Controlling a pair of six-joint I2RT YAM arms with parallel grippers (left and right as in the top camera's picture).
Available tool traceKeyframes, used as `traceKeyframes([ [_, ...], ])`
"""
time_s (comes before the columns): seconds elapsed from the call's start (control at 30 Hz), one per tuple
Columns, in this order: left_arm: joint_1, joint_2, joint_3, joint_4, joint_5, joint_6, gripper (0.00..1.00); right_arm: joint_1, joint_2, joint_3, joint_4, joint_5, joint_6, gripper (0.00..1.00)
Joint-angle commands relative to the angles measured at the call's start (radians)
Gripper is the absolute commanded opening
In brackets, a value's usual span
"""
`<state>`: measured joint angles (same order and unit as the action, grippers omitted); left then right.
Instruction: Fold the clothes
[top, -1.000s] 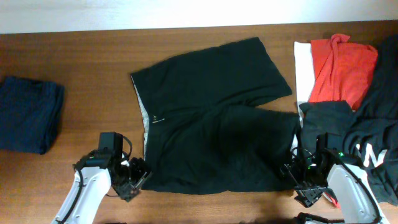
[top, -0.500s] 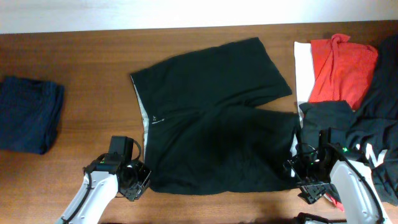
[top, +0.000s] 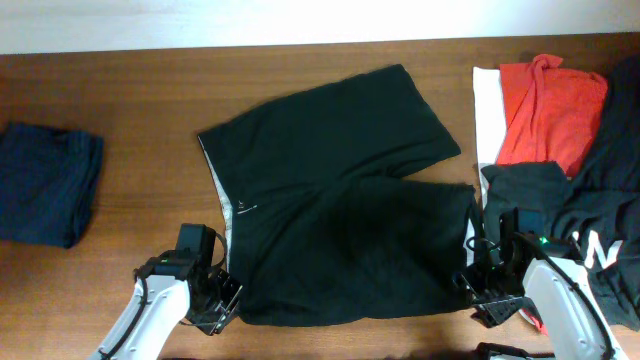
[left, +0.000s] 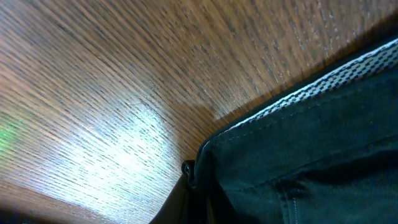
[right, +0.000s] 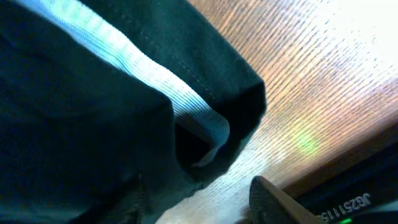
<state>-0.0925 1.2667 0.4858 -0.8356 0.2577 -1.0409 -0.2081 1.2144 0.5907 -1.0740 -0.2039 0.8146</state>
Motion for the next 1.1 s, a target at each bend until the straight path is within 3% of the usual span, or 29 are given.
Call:
traceKeyframes([
  [0.0,-0.005,-0.003,-0.012,-0.003,-0.011,-0.002,0.07,0.007,-0.002,-0.005,-0.011,0.013,0.014,0.37],
  [0.1,-0.005,-0.003,-0.012,-0.007,-0.011,-0.001,0.07,0.007,-0.002,-0.005,0.008,0.013,0.014,0.05],
  [0.13,-0.005,-0.003,-0.012,-0.010,-0.010,0.002,0.05,0.007,-0.002,-0.005,0.016,0.013,0.014,0.04],
  [0.2,-0.005,-0.003,-0.012,-0.011,0.014,0.051,0.00,0.007,-0.002,-0.005,0.043,0.013,0.000,0.04],
  [0.33,-0.005,-0.004,0.008,-0.012,0.072,0.144,0.00,0.006,-0.002,0.000,0.061,0.042,-0.040,0.04],
  [0.43,-0.005,-0.015,0.096,-0.051,0.085,0.234,0.00,0.005,-0.002,0.139,0.036,0.085,-0.132,0.04],
  [0.6,-0.005,-0.039,0.406,-0.287,-0.105,0.359,0.00,0.005,0.000,0.507,-0.076,0.085,-0.283,0.04],
  [0.7,0.029,-0.039,0.587,-0.340,-0.222,0.365,0.00,0.006,0.029,0.650,-0.083,0.085,-0.324,0.04],
  [0.8,0.137,-0.035,0.610,-0.286,-0.222,0.365,0.00,0.014,0.120,0.790,-0.064,0.084,-0.381,0.04],
  [0.9,0.271,-0.012,0.610,-0.146,-0.183,0.401,0.00,0.126,0.301,1.004,-0.060,0.142,-0.422,0.04],
  [1.07,0.321,0.119,0.610,0.034,-0.179,0.451,0.00,0.216,0.525,1.263,0.033,0.154,-0.441,0.04],
])
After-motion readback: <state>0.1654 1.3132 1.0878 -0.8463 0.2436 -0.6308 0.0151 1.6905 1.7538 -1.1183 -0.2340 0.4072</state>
